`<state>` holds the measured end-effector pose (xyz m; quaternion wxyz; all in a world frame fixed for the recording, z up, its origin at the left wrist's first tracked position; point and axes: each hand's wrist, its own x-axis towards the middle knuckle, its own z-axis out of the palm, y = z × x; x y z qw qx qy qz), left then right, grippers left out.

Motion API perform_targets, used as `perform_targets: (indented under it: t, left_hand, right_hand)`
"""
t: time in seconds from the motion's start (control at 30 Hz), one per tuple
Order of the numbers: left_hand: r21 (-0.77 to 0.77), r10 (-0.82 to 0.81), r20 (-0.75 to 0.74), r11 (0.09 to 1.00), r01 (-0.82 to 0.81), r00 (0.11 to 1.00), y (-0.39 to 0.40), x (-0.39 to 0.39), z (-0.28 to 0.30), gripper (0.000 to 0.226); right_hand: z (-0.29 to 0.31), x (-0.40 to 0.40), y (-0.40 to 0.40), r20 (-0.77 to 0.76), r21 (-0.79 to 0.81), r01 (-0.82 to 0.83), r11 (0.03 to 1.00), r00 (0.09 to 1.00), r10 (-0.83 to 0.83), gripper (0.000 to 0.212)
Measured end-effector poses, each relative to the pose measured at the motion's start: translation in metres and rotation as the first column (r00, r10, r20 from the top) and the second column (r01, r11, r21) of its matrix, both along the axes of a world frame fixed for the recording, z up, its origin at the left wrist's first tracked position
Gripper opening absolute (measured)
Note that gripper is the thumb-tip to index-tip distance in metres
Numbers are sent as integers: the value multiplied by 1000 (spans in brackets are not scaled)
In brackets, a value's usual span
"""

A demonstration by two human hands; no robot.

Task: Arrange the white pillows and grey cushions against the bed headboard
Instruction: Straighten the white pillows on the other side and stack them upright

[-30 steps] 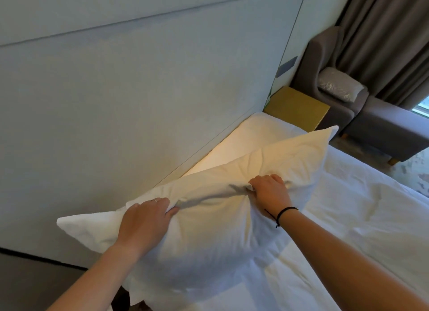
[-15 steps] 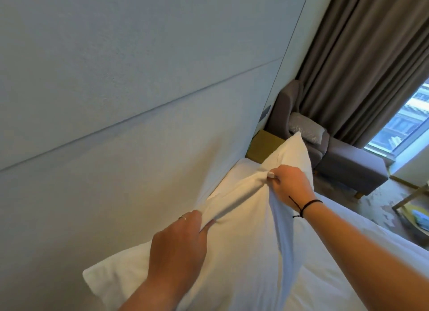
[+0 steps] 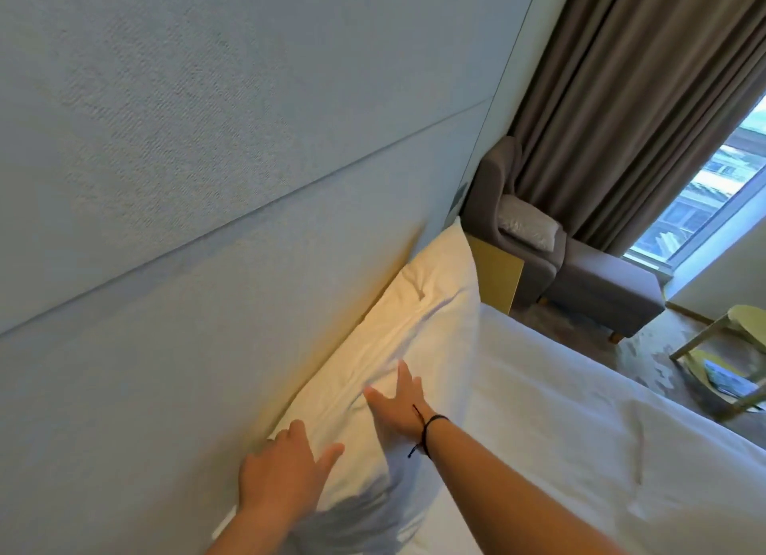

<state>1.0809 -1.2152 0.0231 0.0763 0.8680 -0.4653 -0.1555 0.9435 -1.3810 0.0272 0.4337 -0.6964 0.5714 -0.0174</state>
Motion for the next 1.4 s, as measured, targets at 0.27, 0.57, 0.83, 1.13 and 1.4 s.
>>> perform_targets:
  t: [0.27,0.57,0.83,1.13,1.4]
  left_hand:
    - [-168,-49,-51,985,40,998,9,26,11,50]
    - [-80,-23,151,996,36,988,28,46,29,45]
    - [-333,-254,216,889,316,943,5,-53,33,54]
    - [-222,-607,-141,789,572,782,13,-203,-34,39]
    - [-131,-634,-226,772,622,740,-20,-324,-37,27]
  right_hand:
    - [-19,3,42,130,9,35,999,991,-36,103]
    - [-2,-15,73,131,59,-164,985,979,156,92]
    - [2,-112,109,190,197,26,980,980,-64,68]
    - [-18,-293,174,10,391,424,817,885,-465,44]
    - [-26,-454,177,113,220,707,672,666,-738,36]
